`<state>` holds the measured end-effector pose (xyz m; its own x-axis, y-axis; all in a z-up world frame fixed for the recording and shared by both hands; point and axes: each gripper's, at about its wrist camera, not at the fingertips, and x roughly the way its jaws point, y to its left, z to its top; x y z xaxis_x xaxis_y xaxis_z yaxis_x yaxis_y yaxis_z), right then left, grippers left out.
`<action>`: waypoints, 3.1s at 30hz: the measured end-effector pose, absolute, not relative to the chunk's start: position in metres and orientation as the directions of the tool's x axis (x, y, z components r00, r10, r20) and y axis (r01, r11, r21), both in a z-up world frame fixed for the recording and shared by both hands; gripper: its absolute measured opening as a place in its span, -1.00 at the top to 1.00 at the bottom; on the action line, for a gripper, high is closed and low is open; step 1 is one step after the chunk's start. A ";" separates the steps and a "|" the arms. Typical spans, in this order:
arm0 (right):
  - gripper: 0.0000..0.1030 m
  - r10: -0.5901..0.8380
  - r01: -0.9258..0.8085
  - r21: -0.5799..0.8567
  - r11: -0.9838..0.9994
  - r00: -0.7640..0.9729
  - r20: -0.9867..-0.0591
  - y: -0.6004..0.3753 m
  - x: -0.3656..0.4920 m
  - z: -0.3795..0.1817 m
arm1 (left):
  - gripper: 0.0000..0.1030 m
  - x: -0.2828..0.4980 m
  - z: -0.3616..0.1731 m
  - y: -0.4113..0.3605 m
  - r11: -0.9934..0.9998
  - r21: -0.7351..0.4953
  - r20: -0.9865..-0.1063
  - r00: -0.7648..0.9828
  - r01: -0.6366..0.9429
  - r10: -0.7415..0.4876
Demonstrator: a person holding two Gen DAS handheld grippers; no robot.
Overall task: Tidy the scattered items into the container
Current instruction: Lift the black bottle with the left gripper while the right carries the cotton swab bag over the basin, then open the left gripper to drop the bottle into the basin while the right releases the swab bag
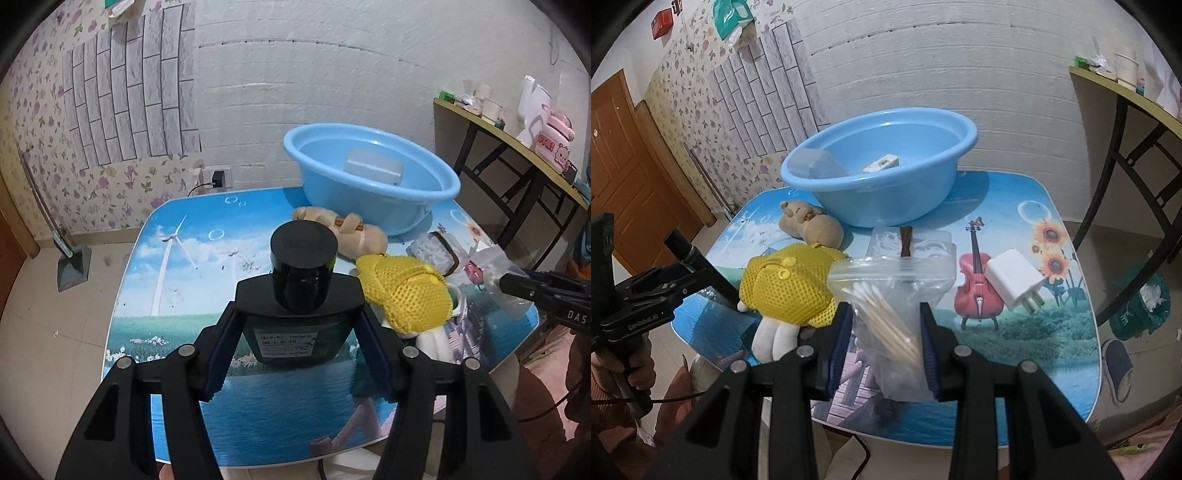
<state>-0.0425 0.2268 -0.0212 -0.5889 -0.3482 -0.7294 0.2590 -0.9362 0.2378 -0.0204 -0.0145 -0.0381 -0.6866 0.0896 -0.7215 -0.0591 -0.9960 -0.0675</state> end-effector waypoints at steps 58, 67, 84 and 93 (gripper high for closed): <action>0.33 -0.476 0.354 0.319 -0.879 -0.642 -0.601 0.234 -0.189 0.009 | -0.19 -0.197 0.046 0.055 -0.992 -0.009 -0.650 -0.753 -0.122 0.099; 0.33 -0.494 0.369 0.329 -0.869 -0.631 -0.598 0.233 -0.206 -0.001 | -0.19 -0.216 0.035 0.068 -0.993 0.020 -0.657 -0.750 -0.118 0.076; 0.33 -0.498 0.380 0.322 -0.867 -0.638 -0.587 0.228 -0.212 -0.011 | -0.19 -0.228 0.008 0.080 -0.991 0.016 -0.694 -0.715 -0.131 0.083; 0.33 -0.512 0.383 0.339 -0.859 -0.627 -0.588 0.230 -0.216 -0.014 | -0.19 -0.231 -0.009 0.086 -0.988 0.043 -0.720 -0.690 -0.147 0.072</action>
<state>-0.2157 0.2300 -0.0138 -0.6270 -0.5115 -0.5875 0.3829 -0.8592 0.3393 -0.2314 0.0865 -0.0087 -0.6902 0.0716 -0.7201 -0.1474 -0.9881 0.0430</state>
